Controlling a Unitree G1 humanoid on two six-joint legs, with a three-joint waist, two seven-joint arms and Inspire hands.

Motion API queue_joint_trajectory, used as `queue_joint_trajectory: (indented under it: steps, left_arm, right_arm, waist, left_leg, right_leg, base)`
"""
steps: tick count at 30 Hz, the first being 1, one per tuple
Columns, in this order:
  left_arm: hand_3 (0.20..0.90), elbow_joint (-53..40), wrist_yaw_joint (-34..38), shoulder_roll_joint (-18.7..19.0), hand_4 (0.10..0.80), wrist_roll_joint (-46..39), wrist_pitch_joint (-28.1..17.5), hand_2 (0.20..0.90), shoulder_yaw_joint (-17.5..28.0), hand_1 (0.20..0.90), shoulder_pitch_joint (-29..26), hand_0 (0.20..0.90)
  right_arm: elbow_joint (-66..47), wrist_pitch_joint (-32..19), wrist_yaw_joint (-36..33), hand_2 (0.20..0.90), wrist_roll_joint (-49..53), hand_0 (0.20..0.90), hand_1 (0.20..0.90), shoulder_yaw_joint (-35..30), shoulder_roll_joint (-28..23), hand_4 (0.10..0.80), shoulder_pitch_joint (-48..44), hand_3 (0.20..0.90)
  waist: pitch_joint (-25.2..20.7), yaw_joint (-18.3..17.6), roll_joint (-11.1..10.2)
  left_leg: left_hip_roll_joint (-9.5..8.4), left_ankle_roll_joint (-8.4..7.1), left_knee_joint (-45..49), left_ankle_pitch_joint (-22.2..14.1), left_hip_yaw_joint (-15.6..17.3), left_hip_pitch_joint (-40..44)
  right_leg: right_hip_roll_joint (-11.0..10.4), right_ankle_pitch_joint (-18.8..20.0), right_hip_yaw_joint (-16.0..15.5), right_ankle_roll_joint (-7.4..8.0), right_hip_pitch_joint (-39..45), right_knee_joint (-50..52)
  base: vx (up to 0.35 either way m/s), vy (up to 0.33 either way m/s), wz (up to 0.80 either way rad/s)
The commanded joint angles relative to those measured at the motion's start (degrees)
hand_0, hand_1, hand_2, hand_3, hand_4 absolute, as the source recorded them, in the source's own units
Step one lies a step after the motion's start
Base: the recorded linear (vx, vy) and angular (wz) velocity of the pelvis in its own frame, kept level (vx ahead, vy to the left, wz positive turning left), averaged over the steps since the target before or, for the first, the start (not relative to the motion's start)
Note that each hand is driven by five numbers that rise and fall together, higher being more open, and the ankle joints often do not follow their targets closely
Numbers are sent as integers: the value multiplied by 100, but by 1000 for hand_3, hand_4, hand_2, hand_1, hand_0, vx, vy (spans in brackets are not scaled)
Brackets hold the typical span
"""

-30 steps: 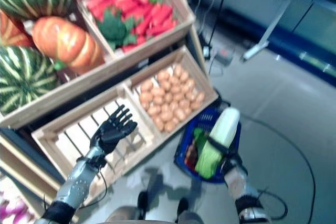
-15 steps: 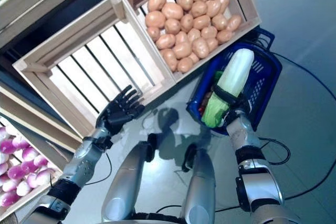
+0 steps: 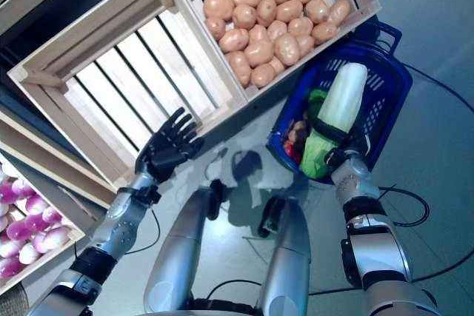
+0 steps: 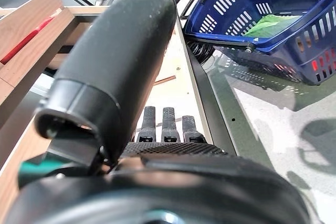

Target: Put vegetables into the basket

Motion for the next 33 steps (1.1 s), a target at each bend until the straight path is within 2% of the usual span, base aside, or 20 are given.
queue_joint_trajectory:
  steps: [1,2,18,33]
  left_arm:
    - [900,-771,-79,115,800,123,-712,900,26,900,-111,900]
    - [900,-803,-69,116,800,127,-707,900,35,900,-94,900]
    - [900,-885,-253,164,800,68,-629,900,98,900,148,900]
    - [900,-951,-358,249,800,2,-529,900,151,900,270,900]
  right_arm:
    - [-242,-464,-231,300,-259,300,300,12,-489,400,-514,300]
    - [-293,-463,-305,900,-302,900,900,18,-485,800,-505,900]
    - [-533,-385,-248,900,-441,900,900,-79,-562,800,-352,900]
    - [-791,-351,-303,900,-498,900,900,-184,-716,800,-213,900]
  waist:
    - [-51,16,21]
    - [-44,13,20]
    - [-98,4,-42]
    - [-234,17,-131]
  left_leg:
    - [-153,515,439,-433,215,360]
    - [-143,524,437,-435,221,378]
    - [-55,604,449,-536,293,686]
    - [-34,748,335,-808,403,943]
  right_leg:
    - [67,307,-262,-320,535,-100]
    - [73,307,-253,-325,552,-107]
    - [97,293,-199,-361,817,-161]
    - [51,331,-149,-305,937,-182]
  base:
    - [0,0,0]
    - [0,0,0]
    - [14,8,-1]
    - [19,26,-1]
